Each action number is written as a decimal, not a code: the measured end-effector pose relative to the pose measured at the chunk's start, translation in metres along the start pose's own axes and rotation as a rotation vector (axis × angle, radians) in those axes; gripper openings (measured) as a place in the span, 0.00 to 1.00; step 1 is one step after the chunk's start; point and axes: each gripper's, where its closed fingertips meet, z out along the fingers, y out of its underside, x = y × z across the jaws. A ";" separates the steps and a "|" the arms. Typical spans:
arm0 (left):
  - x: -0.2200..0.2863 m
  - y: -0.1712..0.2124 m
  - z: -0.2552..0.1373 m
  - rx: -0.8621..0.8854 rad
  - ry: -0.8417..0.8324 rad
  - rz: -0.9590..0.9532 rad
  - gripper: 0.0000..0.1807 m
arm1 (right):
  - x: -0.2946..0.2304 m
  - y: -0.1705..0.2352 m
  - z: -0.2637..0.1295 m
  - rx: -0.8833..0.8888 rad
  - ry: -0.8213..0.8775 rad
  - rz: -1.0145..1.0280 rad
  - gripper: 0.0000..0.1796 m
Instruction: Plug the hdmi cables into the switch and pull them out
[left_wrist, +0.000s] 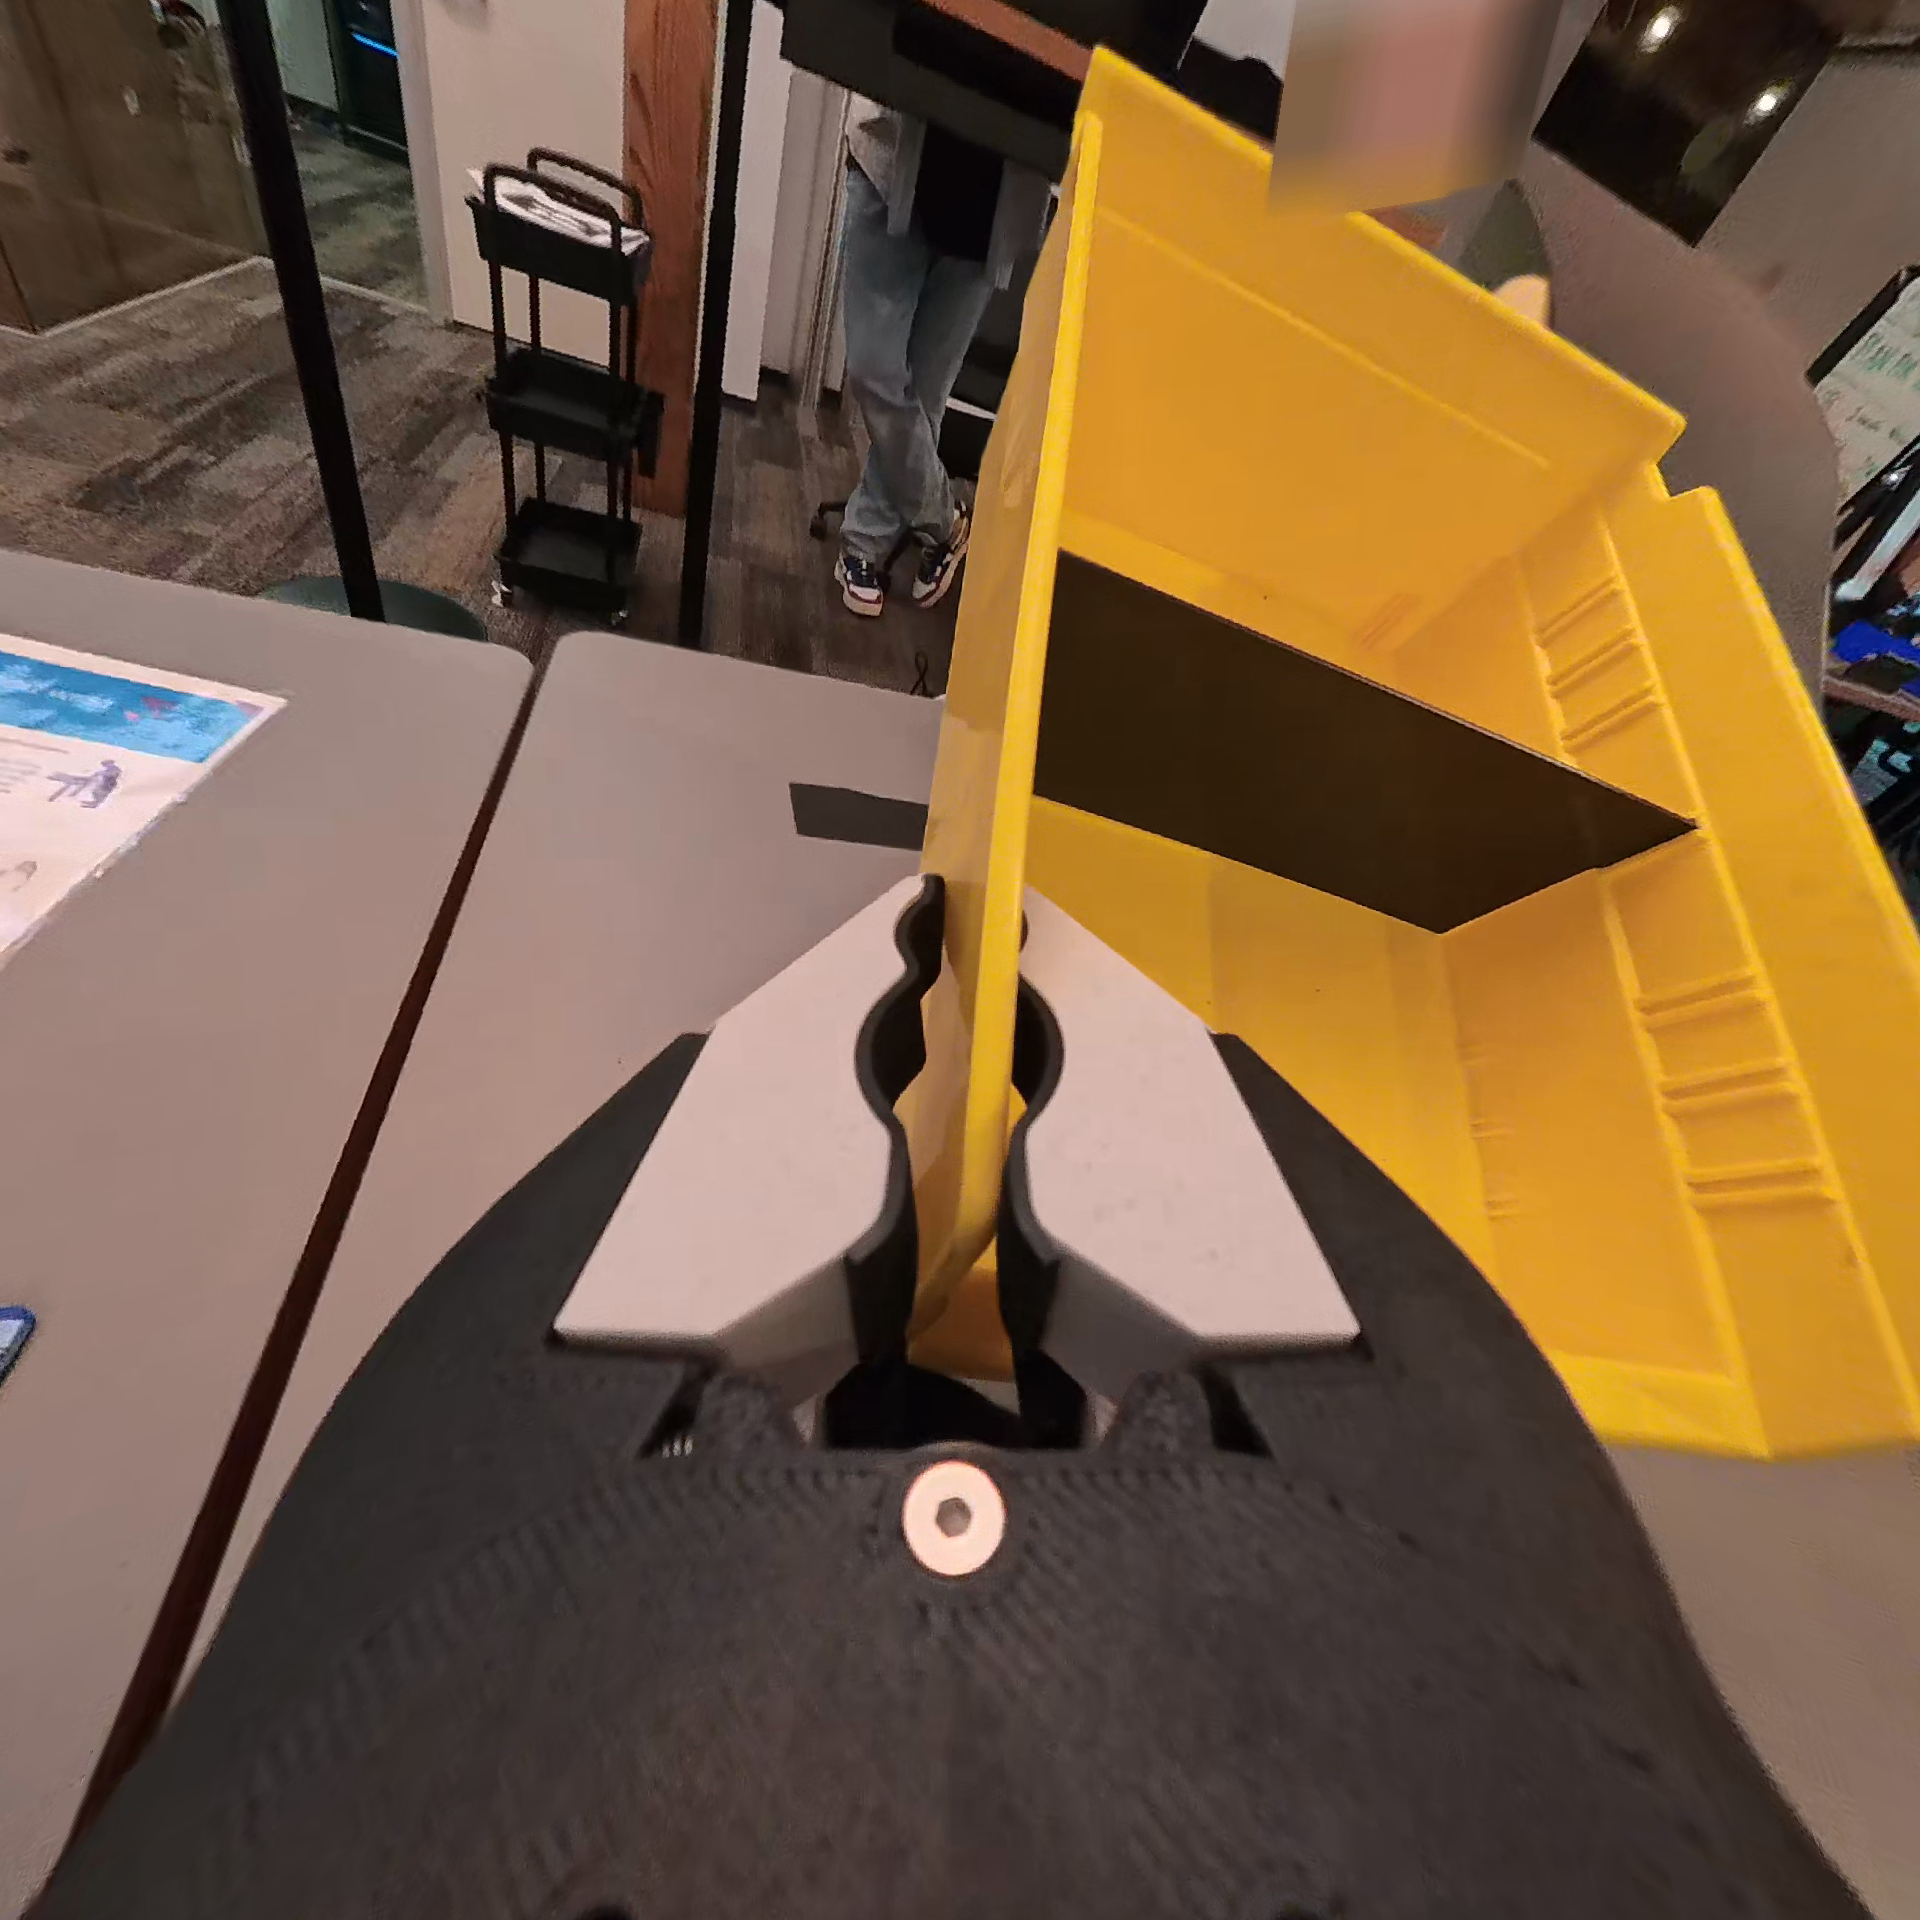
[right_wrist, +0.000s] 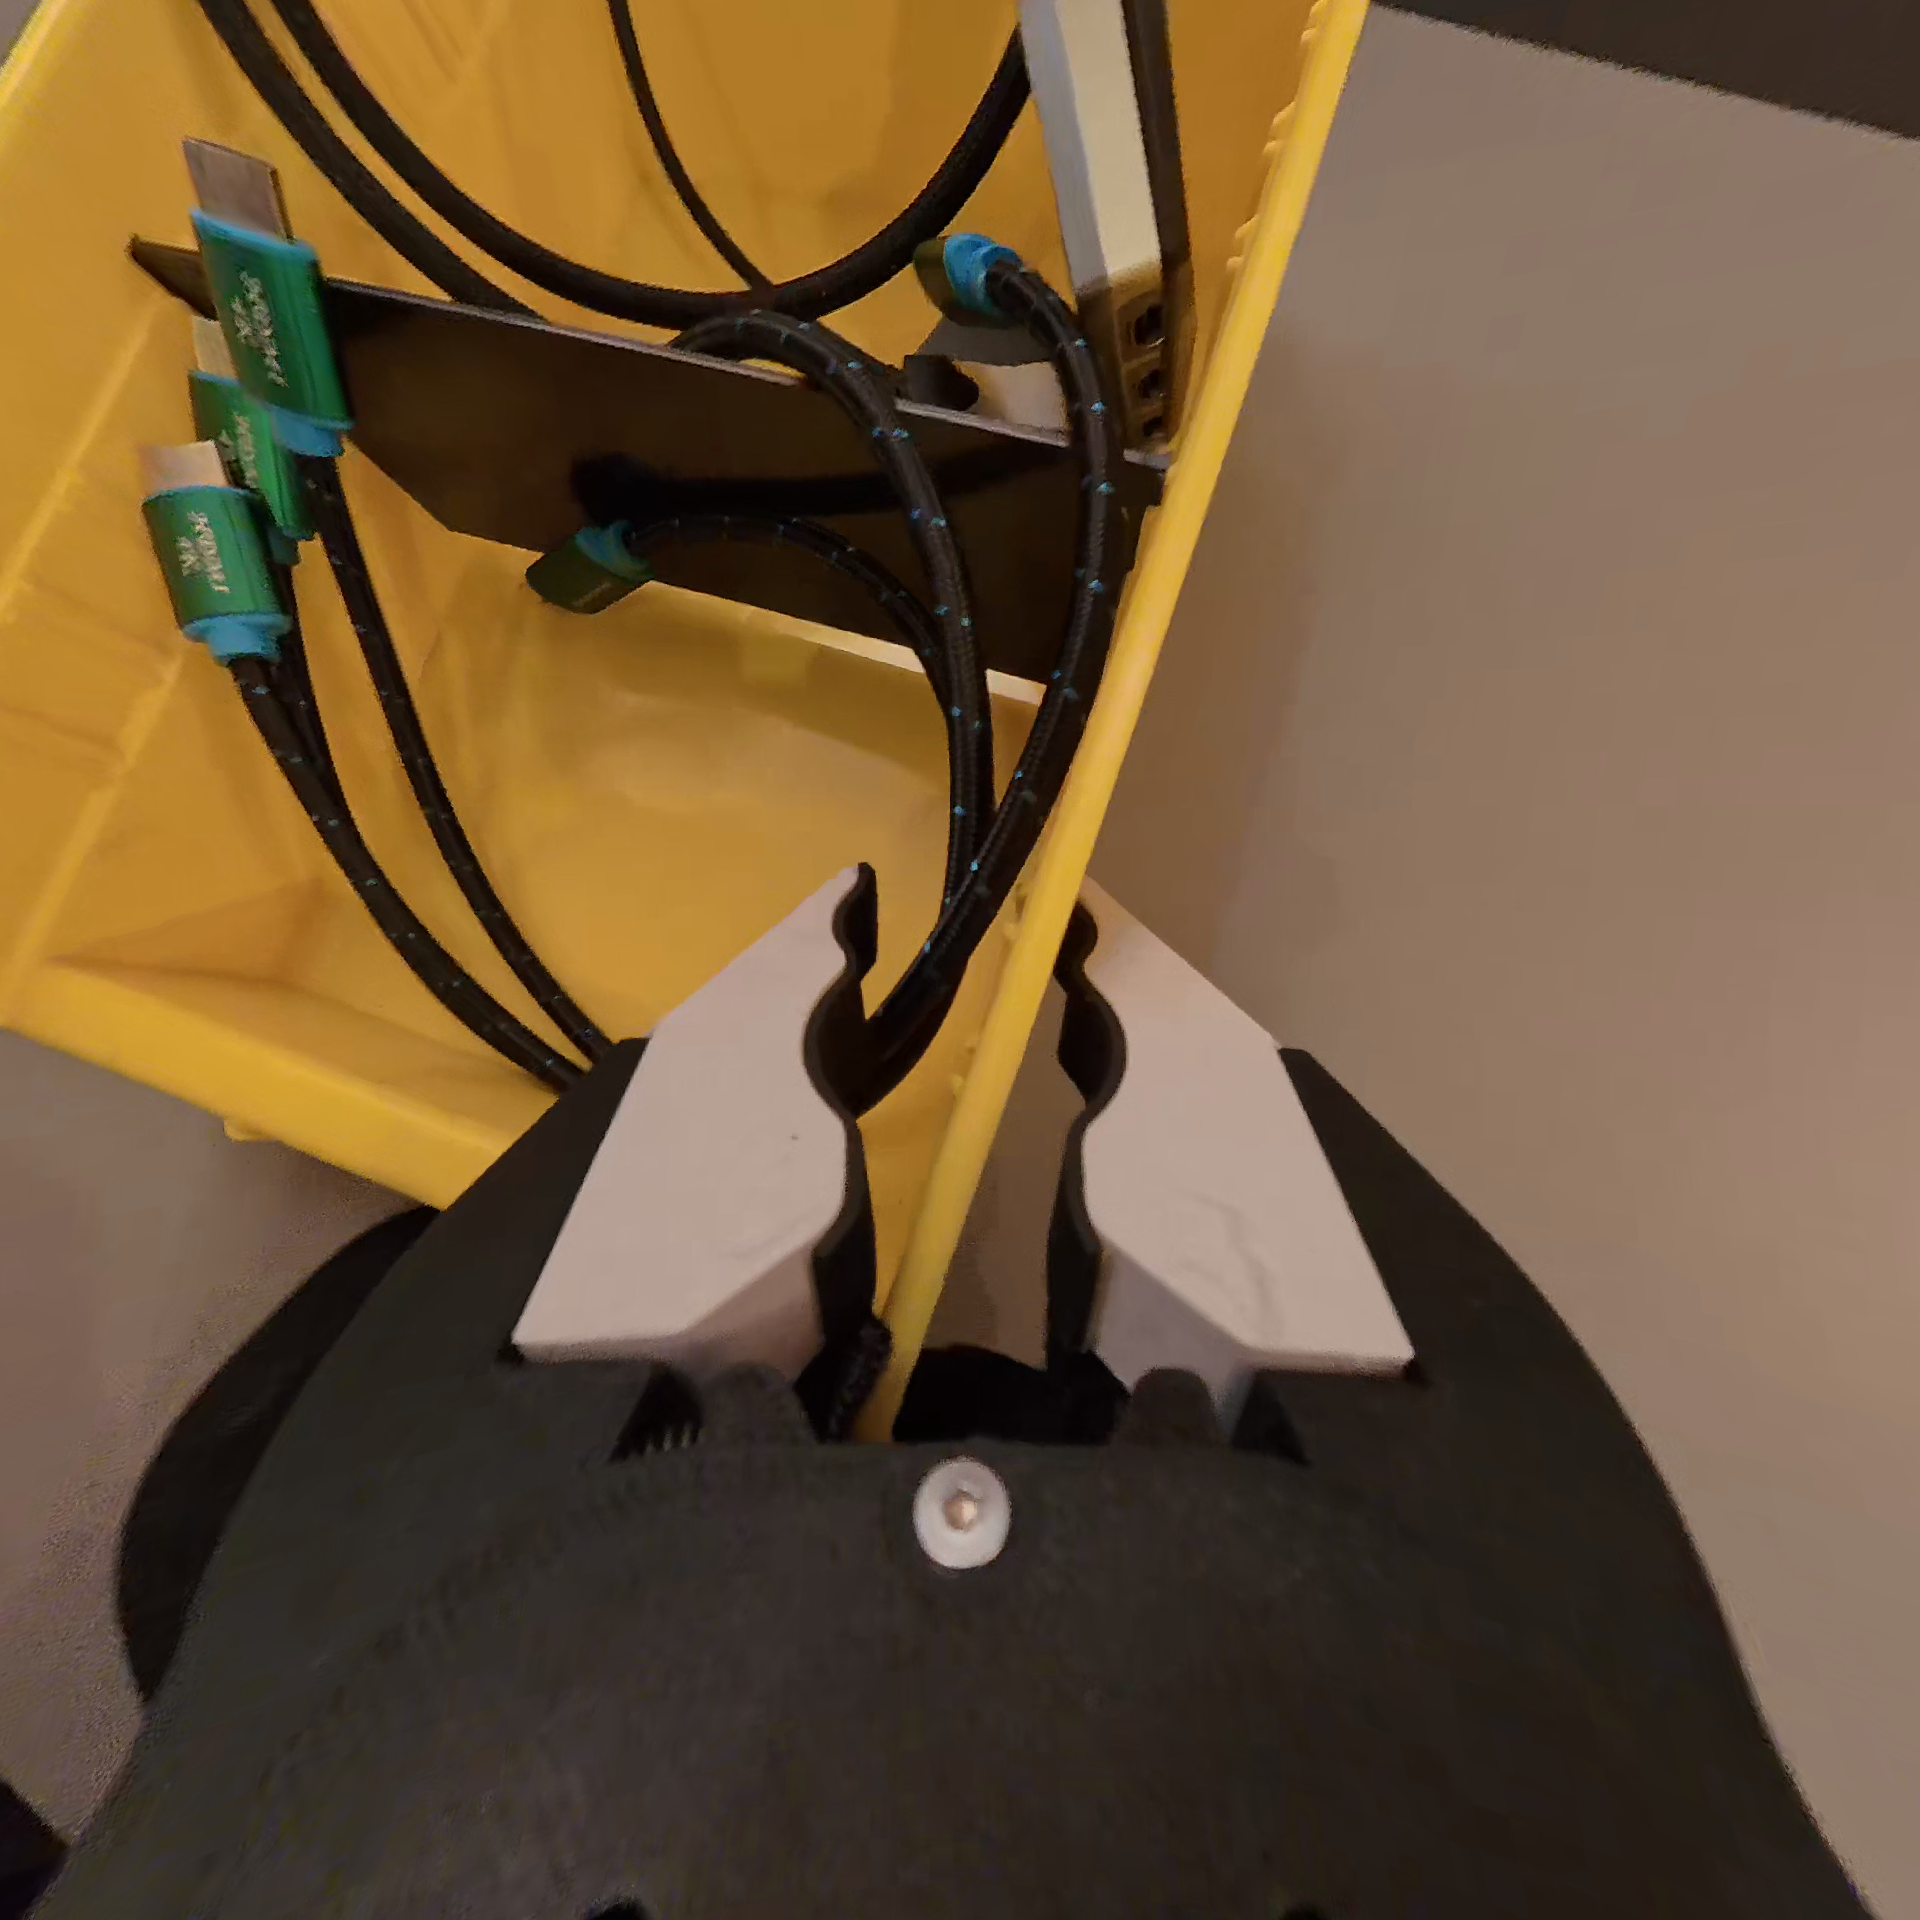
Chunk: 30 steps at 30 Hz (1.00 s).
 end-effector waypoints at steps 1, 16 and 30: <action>-0.001 -0.004 -0.003 0.014 -0.005 0.002 0.02 | -0.009 0.000 0.004 -0.006 -0.020 0.002 0.19; -0.028 -0.030 -0.027 0.113 -0.049 -0.040 0.02 | -0.142 -0.036 0.065 0.010 -0.218 -0.018 0.37; -0.060 -0.041 -0.050 0.180 -0.081 -0.098 0.03 | -0.278 -0.079 0.133 0.029 -0.382 -0.042 0.57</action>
